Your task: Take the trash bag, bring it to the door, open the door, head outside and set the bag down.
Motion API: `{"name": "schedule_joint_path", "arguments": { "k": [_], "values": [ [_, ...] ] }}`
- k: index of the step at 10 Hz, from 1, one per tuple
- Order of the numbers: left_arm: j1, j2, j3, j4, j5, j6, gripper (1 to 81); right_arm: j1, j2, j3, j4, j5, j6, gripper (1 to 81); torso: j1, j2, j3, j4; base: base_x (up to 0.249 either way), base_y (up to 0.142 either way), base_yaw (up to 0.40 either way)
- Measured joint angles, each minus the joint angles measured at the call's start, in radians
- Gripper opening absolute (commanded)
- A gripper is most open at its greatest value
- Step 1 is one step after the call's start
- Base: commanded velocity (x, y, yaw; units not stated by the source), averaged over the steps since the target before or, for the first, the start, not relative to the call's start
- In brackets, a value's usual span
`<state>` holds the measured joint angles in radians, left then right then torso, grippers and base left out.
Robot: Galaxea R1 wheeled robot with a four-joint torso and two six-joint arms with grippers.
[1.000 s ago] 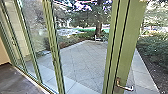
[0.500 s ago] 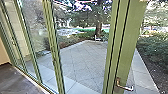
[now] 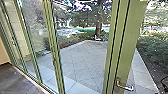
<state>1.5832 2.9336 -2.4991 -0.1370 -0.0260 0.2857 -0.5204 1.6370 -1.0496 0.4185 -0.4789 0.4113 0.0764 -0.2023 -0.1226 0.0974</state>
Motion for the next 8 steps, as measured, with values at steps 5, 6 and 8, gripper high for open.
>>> {"name": "schedule_joint_path", "arguments": {
  "k": [5, 6, 8],
  "values": [
    [0.0, 0.009, -0.012, -0.001, 0.0, 0.0, 1.0, 0.038, 0.058, -0.086, 0.0, 0.007, 0.277, 81.1, 0.0, 0.0, 0.0, 0.0, 0.0, 0.0, 0.0],
    [0.0, 0.011, -0.017, -0.001, 0.0, 0.0, 1.0, 0.044, 0.072, -0.107, -0.001, 0.009, 0.307, 81.1, 0.0, 0.0, -0.001, 0.0, 0.0, 0.0, 0.0],
    [0.0, 0.011, -0.018, -0.001, 0.0, 0.0, 1.0, 0.043, 0.113, -0.153, -0.001, 0.007, 0.362, 81.1, 0.0, 0.0, -0.001, 0.0, 0.0, 0.0, 0.0]
  ]
}}
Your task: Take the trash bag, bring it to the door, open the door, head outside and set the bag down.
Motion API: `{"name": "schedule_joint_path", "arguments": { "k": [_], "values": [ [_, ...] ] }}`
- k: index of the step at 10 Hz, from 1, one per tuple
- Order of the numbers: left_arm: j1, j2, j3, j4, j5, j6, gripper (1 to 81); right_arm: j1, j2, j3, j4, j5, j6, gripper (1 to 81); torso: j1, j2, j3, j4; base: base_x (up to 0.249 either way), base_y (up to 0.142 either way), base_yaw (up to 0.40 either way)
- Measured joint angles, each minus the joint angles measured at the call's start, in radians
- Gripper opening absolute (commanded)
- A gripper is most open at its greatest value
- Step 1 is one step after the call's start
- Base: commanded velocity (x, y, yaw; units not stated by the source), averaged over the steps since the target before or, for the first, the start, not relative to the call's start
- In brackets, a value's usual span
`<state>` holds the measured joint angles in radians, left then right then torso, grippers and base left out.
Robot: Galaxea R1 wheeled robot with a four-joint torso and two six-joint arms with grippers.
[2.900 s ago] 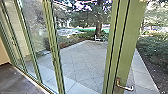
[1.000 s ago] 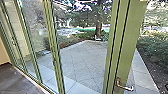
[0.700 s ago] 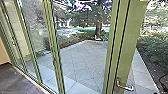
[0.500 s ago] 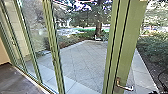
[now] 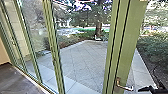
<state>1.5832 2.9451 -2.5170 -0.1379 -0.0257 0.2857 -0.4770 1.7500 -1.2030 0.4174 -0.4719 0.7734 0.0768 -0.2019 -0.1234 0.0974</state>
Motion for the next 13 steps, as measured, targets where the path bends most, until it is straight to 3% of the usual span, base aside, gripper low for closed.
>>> {"name": "schedule_joint_path", "arguments": {
  "k": [6, 9, 13],
  "values": [
    [0.0, 0.0, -0.005, 0.0, 0.0, 0.0, 1.0, 0.011, 0.132, -0.15, -0.009, -0.034, 0.047, 81.1, 0.0, 0.0, 0.0, 0.0, 0.0, 0.0, 0.0],
    [0.0, 0.0, -0.005, -0.001, -0.001, 0.0, 1.0, 0.036, 0.185, -0.156, -0.113, -0.073, 0.053, 81.1, 0.0, 0.0, -0.001, 0.0, 0.0, 0.0, 0.0],
    [0.0, 0.0, -0.007, -0.001, 0.0, 0.0, 1.0, 0.039, 0.219, -0.229, -0.119, -0.1, 0.054, 81.1, 0.0, 0.001, -0.001, 0.0, 0.0, 0.0, 0.0]
  ]
}}
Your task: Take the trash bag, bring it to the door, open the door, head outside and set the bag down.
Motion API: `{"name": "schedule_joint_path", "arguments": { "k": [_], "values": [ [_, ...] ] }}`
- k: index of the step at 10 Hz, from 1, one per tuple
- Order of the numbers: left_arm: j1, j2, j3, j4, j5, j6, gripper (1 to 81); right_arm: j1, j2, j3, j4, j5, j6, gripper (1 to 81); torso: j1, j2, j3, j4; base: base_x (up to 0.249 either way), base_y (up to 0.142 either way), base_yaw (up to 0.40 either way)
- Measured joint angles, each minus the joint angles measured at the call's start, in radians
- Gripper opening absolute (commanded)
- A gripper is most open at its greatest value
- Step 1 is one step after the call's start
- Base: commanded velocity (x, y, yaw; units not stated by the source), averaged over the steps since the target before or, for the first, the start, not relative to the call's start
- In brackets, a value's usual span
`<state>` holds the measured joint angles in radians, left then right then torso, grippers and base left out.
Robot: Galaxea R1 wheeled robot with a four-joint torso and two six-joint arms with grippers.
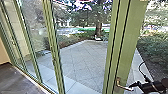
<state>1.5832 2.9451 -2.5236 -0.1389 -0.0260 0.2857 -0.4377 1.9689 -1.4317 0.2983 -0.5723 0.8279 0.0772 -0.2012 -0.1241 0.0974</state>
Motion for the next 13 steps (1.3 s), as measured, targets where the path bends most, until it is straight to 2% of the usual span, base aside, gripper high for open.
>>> {"name": "schedule_joint_path", "arguments": {
  "k": [6, 9, 13],
  "values": [
    [0.008, 0.0, 0.0, 0.0, -0.004, 0.0, 1.0, -0.039, 0.096, -0.124, 0.002, 0.012, 0.011, 81.1, 0.0, 0.0, 0.0, 0.0, 0.0, 0.0, 0.0],
    [0.012, 0.0, 0.0, -0.001, -0.007, 0.0, 1.0, -0.083, 0.145, -0.186, -0.001, 0.042, 0.019, 81.1, 0.001, 0.0, 0.0, 0.0, 0.0, 0.0, 0.0],
    [0.014, 0.0, 0.0, -0.001, -0.008, -0.001, 1.0, -0.133, 0.162, -0.227, 0.013, 0.093, 0.011, 81.1, 0.001, 0.0, 0.0, 0.0, 0.0, 0.0, 0.0]
  ]
}}
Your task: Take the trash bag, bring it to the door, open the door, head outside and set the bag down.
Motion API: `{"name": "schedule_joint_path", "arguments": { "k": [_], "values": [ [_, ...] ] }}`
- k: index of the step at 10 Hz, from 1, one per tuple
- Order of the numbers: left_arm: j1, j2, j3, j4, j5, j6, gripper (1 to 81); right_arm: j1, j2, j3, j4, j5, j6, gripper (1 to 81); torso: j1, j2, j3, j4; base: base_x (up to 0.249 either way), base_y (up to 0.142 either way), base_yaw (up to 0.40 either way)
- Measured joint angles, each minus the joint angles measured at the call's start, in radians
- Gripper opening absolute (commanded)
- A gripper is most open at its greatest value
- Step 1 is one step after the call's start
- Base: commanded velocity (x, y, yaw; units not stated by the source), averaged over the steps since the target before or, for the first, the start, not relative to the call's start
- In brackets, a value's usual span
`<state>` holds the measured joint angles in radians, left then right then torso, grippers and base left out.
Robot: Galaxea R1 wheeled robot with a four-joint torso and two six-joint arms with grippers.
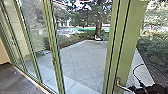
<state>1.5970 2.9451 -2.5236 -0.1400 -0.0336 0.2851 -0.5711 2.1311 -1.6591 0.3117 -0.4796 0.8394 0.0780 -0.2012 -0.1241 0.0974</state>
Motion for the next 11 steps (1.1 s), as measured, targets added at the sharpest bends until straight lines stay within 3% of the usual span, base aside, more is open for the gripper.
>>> {"name": "schedule_joint_path", "arguments": {
  "k": [4, 11],
  "values": [
    [0.0, 0.0, 0.0, 0.0, 0.0, 0.0, 1.0, -0.057, 0.015, -0.016, 0.02, 0.104, -0.001, 81.1, -0.001, 0.0, 0.001, 0.0, 0.0, 0.0, 0.0],
    [0.003, 0.01, -0.004, 0.0, -0.002, 0.0, 1.0, -0.076, 0.114, -0.143, -0.008, 0.026, 0.004, 81.1, -0.002, 0.0, 0.002, 0.0, 0.0, 0.0, 0.0]
  ]
}}
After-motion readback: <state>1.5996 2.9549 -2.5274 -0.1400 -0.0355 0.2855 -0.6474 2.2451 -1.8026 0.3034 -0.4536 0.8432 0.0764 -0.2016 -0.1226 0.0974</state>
